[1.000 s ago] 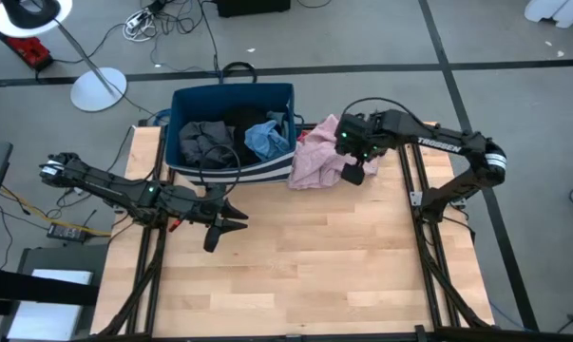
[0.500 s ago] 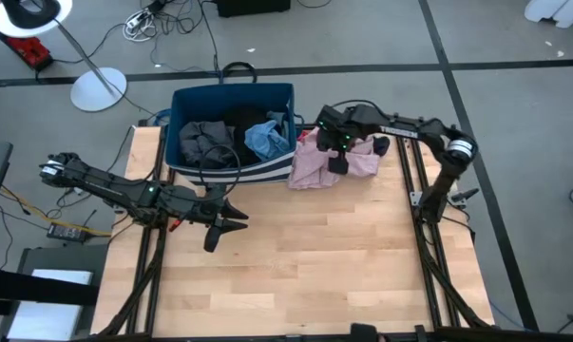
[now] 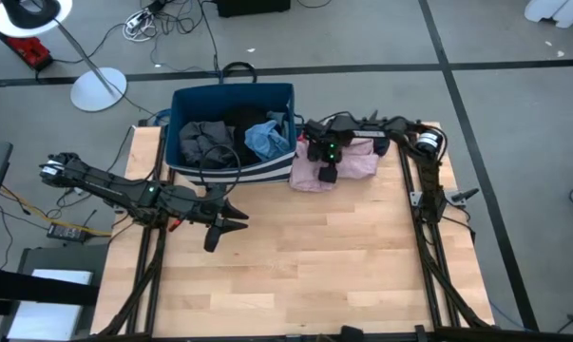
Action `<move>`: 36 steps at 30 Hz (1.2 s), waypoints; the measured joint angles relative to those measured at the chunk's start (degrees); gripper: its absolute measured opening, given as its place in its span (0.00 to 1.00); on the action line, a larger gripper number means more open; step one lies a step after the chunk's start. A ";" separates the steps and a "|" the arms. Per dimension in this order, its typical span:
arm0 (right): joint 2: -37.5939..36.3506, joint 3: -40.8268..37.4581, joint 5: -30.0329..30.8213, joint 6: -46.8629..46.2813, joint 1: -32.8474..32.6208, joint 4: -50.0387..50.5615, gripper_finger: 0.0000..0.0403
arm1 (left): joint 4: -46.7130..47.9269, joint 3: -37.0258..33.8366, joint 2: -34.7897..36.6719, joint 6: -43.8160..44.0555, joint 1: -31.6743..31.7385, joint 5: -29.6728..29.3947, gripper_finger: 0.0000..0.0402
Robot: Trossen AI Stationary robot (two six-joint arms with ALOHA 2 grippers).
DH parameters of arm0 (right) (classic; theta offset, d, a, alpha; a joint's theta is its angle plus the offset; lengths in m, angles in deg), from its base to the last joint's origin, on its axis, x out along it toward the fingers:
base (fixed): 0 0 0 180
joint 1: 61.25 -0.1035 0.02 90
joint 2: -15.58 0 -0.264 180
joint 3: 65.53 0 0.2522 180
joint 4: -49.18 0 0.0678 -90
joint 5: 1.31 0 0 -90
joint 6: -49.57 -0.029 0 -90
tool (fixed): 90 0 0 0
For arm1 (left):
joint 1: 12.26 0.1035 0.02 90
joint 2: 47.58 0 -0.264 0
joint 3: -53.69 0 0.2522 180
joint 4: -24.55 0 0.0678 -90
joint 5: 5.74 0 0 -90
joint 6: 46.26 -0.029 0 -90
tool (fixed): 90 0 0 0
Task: Sort clothes
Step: Put the pink shirt into the blue laundry bin
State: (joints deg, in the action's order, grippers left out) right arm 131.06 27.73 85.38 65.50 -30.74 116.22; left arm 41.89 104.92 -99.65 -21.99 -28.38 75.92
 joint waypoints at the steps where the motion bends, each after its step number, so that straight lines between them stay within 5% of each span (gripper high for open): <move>1: 0.23 0.11 -0.07 -1.04 -0.20 0.35 0.69 | -0.04 0.00 0.00 -0.01 0.00 0.00 0.32; 10: -6.54 -0.44 -4.96 -9.36 -2.13 4.96 0.06 | -0.84 0.00 0.00 0.00 -0.02 0.00 0.32; 25: -31.46 1.07 4.34 -33.69 -9.07 22.58 0.04 | -3.03 0.00 0.00 0.00 -0.02 0.00 0.32; 36: -38.97 14.42 10.79 -51.57 -15.94 36.72 0.04 | -11.09 0.00 0.00 0.04 -0.02 -1.18 0.32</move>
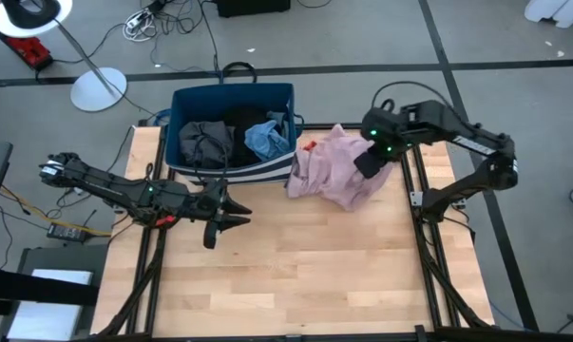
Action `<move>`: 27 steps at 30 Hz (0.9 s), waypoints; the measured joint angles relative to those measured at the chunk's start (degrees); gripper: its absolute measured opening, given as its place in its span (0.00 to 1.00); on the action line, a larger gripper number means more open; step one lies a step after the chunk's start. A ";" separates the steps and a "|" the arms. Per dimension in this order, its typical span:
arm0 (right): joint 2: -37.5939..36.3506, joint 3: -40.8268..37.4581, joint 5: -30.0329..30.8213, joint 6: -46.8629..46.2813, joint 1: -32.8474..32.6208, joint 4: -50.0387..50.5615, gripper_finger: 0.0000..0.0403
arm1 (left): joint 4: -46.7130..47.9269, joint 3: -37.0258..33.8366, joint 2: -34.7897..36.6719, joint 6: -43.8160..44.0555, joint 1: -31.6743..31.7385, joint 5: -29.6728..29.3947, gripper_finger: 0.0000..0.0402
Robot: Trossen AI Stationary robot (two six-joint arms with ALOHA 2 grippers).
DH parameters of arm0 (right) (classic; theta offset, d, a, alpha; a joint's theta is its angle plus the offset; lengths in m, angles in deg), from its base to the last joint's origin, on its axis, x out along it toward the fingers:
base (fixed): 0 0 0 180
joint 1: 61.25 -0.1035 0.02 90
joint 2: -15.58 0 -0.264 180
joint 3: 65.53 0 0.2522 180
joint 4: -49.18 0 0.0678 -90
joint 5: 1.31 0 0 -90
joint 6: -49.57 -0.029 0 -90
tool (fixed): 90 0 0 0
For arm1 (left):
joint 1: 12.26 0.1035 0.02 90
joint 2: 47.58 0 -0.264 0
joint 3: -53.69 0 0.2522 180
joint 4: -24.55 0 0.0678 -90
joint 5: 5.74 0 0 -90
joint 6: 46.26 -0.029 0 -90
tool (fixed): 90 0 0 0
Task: Sort clothes
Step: Put the pink shirt into the blue laundry bin
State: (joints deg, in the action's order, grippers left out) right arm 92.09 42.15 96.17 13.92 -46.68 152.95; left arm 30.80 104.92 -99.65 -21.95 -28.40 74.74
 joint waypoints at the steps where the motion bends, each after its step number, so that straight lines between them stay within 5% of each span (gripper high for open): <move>1: 0.04 1.95 0.65 -0.95 -0.60 0.32 0.04 | 0.02 0.00 0.00 -0.02 0.00 0.00 0.32; 17: 13.99 39.92 10.86 -2.18 -9.56 -5.16 0.04 | 5.99 0.00 -0.35 1.64 -1.23 0.03 0.32; 27: 22.02 39.24 10.54 7.33 -6.73 -40.87 0.04 | 5.72 0.00 -0.35 1.86 -1.37 0.04 0.32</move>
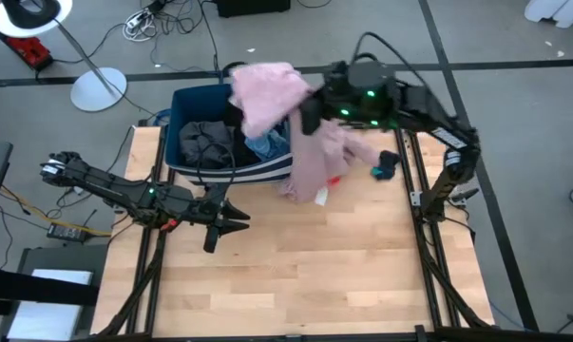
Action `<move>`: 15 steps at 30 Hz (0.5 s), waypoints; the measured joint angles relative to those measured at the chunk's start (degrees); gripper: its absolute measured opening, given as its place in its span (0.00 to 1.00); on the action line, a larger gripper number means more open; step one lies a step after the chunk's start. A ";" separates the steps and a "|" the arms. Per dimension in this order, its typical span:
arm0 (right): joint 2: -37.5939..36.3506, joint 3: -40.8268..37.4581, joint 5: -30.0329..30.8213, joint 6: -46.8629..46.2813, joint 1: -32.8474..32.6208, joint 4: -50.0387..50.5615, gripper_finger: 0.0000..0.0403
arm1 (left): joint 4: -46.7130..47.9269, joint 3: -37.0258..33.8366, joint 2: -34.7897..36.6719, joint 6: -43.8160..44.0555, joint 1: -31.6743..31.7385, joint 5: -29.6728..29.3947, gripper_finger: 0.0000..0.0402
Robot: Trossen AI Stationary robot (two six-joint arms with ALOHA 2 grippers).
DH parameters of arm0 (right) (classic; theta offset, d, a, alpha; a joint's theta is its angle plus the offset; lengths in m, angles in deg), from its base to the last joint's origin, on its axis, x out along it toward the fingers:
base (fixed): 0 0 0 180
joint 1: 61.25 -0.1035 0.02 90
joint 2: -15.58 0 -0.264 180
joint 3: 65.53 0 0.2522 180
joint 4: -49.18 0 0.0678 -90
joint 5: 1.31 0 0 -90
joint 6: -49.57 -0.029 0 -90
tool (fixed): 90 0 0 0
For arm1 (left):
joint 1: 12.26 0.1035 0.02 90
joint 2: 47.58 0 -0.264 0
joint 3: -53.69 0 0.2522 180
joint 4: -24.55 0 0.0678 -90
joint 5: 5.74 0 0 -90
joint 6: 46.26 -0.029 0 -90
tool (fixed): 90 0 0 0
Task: Sort clothes
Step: Put the pink shirt into the blue laundry bin
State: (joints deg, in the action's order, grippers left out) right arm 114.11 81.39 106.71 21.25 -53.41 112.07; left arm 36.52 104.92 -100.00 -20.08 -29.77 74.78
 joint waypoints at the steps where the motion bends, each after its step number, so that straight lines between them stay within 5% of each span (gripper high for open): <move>1: 1.24 0.02 -0.01 0.48 0.51 -2.44 0.04 | -0.02 0.02 0.00 0.00 -0.06 0.00 0.32; 15: 18.64 -0.02 -13.31 -1.89 8.73 -10.52 0.05 | 0.67 0.01 0.00 1.33 -2.11 -0.02 0.32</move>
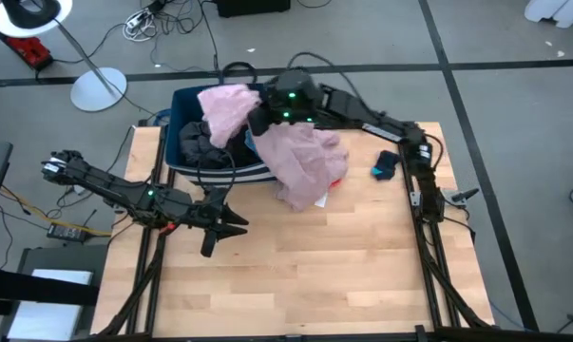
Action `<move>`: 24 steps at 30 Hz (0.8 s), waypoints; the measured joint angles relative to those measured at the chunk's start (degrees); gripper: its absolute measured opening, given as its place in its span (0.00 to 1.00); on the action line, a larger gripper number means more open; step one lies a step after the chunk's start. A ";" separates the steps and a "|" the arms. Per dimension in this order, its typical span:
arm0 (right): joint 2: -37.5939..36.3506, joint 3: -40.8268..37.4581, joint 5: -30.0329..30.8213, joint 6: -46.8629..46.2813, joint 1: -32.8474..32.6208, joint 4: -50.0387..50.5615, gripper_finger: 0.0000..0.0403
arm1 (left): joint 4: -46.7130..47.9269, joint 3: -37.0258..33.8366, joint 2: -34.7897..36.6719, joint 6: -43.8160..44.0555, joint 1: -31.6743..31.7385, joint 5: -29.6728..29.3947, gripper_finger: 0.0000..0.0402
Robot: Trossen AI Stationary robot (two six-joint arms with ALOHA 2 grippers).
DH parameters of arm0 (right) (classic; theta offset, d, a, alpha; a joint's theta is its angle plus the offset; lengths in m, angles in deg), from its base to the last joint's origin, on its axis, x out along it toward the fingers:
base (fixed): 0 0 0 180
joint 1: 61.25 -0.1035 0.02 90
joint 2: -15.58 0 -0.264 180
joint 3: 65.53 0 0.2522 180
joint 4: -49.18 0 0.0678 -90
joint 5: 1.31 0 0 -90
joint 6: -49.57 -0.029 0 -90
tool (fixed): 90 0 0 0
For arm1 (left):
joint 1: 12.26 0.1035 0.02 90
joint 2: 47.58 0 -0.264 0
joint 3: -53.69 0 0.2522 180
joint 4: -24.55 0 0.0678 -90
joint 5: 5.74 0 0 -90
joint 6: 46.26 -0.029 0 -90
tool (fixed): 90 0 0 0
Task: Sort clothes
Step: Put the pink shirt into the blue laundry bin
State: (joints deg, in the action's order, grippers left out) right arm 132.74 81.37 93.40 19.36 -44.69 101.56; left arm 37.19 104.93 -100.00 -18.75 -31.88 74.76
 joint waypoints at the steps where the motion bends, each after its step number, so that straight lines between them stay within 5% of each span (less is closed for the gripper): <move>1: 1.03 0.00 -1.27 -0.56 0.50 0.66 0.05 | 0.00 -0.01 0.00 0.00 0.00 0.00 0.32; 13: 8.50 0.02 -14.90 -1.81 4.60 13.01 0.14 | -0.02 0.00 0.00 0.02 0.00 -0.31 0.32; 24: 4.61 -0.02 -15.46 2.85 6.12 11.36 0.49 | 0.51 0.01 0.00 0.02 0.00 -0.59 0.32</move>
State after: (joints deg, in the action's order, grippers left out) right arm 137.35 81.35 77.94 22.21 -38.56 112.91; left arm 37.70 104.94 -100.00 -18.73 -31.88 74.17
